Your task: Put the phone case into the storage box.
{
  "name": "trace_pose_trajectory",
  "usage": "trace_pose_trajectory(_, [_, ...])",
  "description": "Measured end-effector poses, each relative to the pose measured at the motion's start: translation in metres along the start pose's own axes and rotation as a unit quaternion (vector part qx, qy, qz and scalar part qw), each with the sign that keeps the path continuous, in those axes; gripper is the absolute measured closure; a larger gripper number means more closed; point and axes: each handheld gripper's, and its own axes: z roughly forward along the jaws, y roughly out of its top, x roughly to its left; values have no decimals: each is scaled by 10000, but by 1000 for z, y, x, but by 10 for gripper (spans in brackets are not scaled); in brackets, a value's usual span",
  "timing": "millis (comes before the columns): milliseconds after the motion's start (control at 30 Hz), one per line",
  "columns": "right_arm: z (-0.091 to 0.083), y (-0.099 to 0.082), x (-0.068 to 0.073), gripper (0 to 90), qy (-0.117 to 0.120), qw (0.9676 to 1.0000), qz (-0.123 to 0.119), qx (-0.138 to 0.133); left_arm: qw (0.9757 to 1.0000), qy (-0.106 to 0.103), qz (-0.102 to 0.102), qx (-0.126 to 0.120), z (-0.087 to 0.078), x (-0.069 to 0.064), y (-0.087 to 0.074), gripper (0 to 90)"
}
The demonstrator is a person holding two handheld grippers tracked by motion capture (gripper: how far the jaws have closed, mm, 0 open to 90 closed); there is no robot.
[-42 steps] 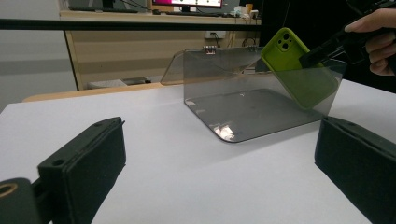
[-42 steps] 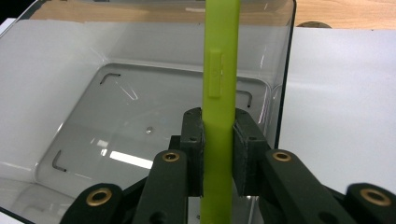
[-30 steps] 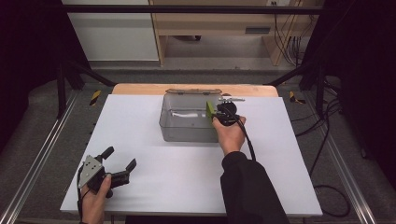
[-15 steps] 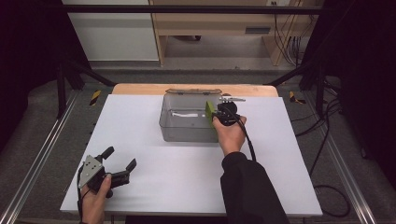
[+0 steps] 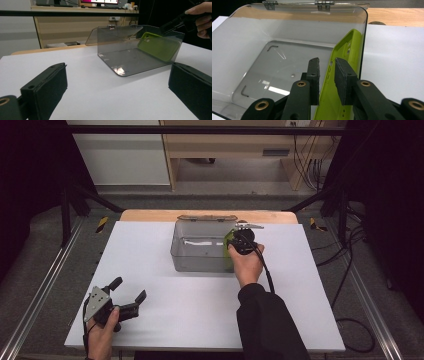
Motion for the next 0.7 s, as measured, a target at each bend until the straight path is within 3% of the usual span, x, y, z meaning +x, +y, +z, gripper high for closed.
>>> trace_pose_trajectory(700, [-1,-1,6,731,280,9992,-52,-273,10000,-23,59,1,0,-1,0,20])
